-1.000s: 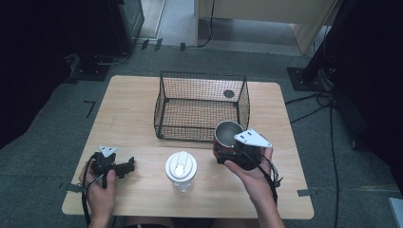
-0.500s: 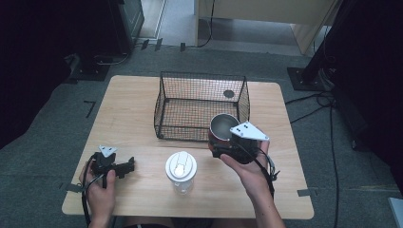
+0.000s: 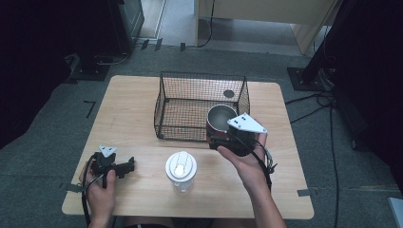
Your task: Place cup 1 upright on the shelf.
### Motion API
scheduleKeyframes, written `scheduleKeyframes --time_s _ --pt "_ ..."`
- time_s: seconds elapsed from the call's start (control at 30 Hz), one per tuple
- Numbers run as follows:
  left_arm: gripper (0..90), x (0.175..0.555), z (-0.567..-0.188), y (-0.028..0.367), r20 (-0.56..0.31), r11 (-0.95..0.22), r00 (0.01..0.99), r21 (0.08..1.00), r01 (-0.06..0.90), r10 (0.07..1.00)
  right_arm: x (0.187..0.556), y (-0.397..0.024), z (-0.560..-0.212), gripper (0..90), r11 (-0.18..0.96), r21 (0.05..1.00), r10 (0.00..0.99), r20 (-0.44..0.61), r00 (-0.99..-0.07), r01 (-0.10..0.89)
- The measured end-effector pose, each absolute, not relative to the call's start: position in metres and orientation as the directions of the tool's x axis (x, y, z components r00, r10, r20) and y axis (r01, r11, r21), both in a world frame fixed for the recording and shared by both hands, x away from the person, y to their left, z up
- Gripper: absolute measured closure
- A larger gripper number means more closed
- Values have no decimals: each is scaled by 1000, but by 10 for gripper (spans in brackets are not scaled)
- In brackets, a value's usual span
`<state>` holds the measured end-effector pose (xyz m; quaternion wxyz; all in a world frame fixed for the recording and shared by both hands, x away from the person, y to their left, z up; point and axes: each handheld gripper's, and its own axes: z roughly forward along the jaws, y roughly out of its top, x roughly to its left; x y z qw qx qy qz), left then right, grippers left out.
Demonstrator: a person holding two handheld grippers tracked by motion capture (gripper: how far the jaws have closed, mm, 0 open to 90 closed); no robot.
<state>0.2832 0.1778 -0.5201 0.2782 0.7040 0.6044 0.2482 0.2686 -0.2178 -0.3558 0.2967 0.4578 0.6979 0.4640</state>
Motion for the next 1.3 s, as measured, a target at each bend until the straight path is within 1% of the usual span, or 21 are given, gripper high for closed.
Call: scheduleKeyframes --time_s 0.3,0.43,0.67,0.73,0.77,0.93,0.97,1.0,1.03,1.1,1.2,1.3 --pt "0 283 -520 178 13 -114 146 692 713 989 277 -213 -352 72 144 937 916 -4 -402 319" --pt "0 283 -520 178 13 -114 146 692 713 989 283 -211 -354 72 123 950 917 1 -398 286" --pt "0 283 -520 178 13 -114 146 692 713 989 290 -211 -357 73 97 960 920 13 -392 261" --pt "0 283 -520 178 13 -114 146 692 713 989 293 -211 -359 72 93 966 924 7 -383 242" --pt "0 283 -520 178 13 -114 146 692 713 989 296 -211 -362 73 94 972 928 -8 -372 215" --pt "0 283 -520 178 13 -114 146 692 713 989 302 -212 -366 72 78 982 930 -9 -366 173" --pt "0 283 -520 178 13 -114 146 692 713 989 306 -213 -369 72 74 988 934 -22 -356 133" --pt "0 283 -520 178 13 -114 146 692 713 989 306 -213 -369 72 74 988 934 -22 -356 133" --pt "0 283 -520 178 13 -114 146 692 713 989 307 -213 -370 72 70 991 937 -27 -348 113" --pt "0 283 -520 178 13 -114 146 692 713 989 311 -214 -372 72 49 995 943 -18 -333 84" --pt "0 283 -520 178 13 -114 145 693 712 989 318 -216 -375 72 3 997 947 21 -322 71" --pt "0 283 -520 178 13 -114 146 693 712 989 325 -218 -377 72 -17 998 950 33 -312 53"
